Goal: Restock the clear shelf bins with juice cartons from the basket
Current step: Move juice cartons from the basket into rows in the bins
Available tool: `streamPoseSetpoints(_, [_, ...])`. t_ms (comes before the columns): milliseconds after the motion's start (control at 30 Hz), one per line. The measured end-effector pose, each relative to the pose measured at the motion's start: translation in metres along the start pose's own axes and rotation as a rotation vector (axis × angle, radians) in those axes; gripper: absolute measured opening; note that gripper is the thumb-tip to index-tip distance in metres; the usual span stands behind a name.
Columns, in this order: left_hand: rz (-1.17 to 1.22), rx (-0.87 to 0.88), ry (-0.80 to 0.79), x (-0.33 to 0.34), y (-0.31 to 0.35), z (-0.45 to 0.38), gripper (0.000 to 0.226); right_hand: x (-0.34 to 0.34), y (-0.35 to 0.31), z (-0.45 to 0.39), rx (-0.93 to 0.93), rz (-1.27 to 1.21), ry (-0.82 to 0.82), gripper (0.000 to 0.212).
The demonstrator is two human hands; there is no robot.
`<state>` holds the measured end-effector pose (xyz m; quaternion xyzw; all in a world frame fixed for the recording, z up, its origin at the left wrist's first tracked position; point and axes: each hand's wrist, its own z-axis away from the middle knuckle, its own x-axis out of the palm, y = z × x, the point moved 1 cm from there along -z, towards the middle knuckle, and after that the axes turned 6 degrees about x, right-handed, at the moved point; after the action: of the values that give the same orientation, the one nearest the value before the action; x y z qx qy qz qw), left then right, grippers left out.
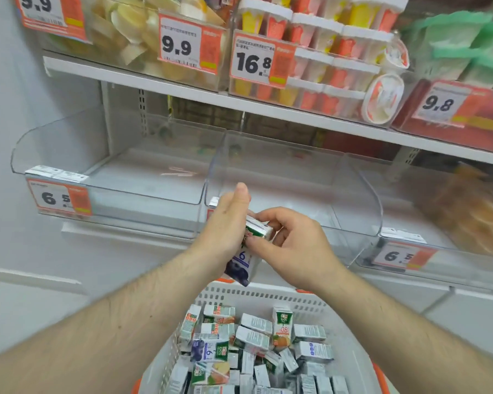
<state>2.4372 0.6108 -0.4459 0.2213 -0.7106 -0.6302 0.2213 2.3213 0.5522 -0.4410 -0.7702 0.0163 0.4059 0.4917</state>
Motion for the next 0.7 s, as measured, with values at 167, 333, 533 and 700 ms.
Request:
streamPoseSetpoints(167, [-0.028,0.036,-0.342,0.034,-0.015,0.000,0.028,-0.052,0.037,0.015,0.144,-0.217,0.072,0.018])
streamPoseSetpoints(333, [-0.418,0.224,-0.503,0.074,-0.043,0.013,0.035,-0.100,0.066,0.031,0.136,-0.318,0.079,0.031])
streamPoseSetpoints(533, [-0.479,0.335,-0.360,0.139,-0.056,0.002,0.029,-0.127,0.091,0.028,0.167,-0.112,0.291,0.016])
streamPoseSetpoints(700, [-0.422,0.454,-0.245,0.202,-0.048,-0.001,0.035,-0.167,0.099,0.018,0.201,0.035,0.561,0.009])
